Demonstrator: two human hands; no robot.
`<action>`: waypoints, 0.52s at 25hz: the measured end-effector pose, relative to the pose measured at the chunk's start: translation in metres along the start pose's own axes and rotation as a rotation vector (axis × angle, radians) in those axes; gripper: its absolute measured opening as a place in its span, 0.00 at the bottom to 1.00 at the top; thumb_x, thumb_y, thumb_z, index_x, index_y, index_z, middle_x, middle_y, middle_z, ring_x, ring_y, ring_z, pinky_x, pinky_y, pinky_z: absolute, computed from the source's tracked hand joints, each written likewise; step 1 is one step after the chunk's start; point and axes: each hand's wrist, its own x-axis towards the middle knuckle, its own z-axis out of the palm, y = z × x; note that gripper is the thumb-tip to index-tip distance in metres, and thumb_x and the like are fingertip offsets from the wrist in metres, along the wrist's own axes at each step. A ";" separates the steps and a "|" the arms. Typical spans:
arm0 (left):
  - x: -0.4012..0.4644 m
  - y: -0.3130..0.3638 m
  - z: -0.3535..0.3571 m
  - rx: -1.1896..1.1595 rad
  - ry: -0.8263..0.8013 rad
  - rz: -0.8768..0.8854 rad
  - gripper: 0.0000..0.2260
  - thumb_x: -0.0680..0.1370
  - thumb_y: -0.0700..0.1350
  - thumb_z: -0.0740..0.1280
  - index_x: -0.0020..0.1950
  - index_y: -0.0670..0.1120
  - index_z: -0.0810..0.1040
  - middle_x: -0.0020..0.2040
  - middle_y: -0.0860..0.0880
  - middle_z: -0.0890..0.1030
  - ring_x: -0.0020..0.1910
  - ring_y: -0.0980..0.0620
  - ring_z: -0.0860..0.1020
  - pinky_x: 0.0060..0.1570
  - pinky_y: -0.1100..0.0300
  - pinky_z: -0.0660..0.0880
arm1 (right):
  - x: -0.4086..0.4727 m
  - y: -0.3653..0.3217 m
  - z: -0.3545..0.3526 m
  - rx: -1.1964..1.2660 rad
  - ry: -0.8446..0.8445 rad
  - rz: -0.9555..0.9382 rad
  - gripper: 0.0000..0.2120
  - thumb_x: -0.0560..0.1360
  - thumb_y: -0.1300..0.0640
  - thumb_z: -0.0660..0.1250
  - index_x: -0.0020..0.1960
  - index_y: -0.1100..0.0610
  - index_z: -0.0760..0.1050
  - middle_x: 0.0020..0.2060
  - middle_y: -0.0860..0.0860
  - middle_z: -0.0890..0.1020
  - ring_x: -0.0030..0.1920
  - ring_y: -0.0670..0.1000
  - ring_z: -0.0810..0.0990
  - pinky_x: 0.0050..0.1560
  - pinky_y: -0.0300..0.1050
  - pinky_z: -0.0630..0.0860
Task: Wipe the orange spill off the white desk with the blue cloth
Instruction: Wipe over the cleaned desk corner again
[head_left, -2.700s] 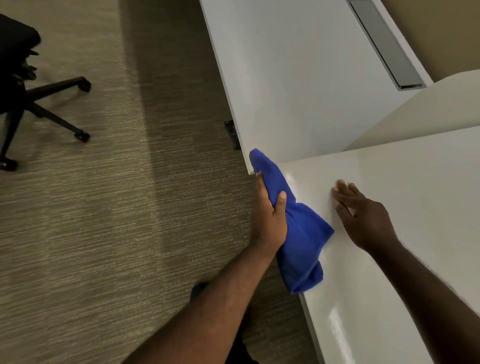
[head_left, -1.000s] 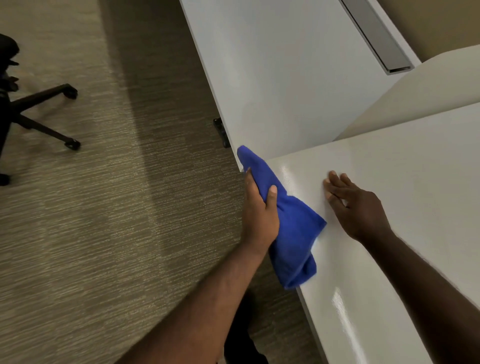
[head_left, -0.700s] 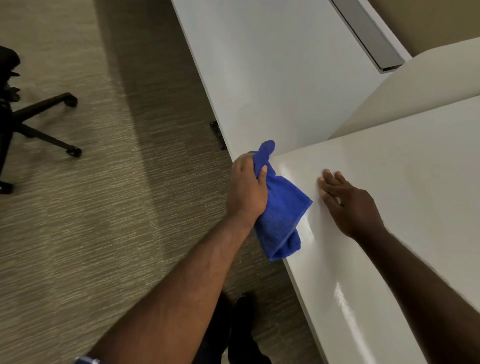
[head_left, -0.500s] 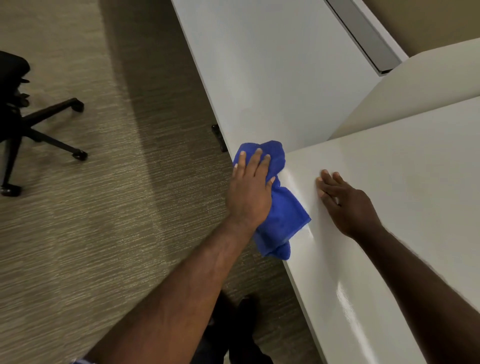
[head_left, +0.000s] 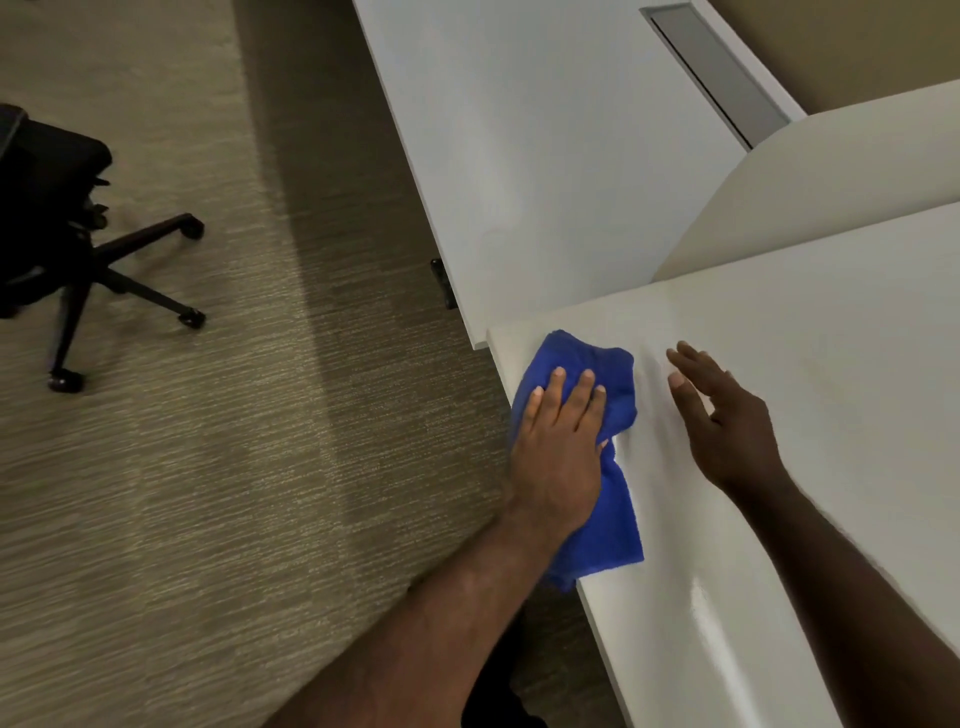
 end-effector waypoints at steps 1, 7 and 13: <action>0.002 0.011 0.002 -0.014 -0.014 -0.001 0.26 0.83 0.50 0.55 0.79 0.48 0.51 0.80 0.50 0.52 0.79 0.46 0.43 0.72 0.53 0.32 | -0.002 0.000 -0.004 0.015 0.021 0.002 0.18 0.81 0.52 0.59 0.69 0.53 0.71 0.70 0.51 0.72 0.72 0.49 0.65 0.73 0.56 0.62; 0.040 0.066 -0.003 -0.193 -0.142 -0.104 0.29 0.83 0.49 0.57 0.79 0.45 0.48 0.81 0.47 0.47 0.79 0.45 0.41 0.72 0.51 0.34 | -0.017 0.001 -0.017 0.137 0.194 0.079 0.18 0.82 0.51 0.57 0.71 0.51 0.69 0.70 0.49 0.71 0.72 0.49 0.66 0.72 0.49 0.62; 0.016 0.026 -0.045 -0.663 0.139 -0.215 0.26 0.81 0.39 0.59 0.78 0.45 0.55 0.79 0.48 0.57 0.78 0.52 0.53 0.76 0.58 0.49 | -0.020 -0.027 0.022 0.110 0.127 0.139 0.23 0.81 0.53 0.57 0.75 0.54 0.61 0.76 0.55 0.61 0.75 0.52 0.58 0.71 0.41 0.55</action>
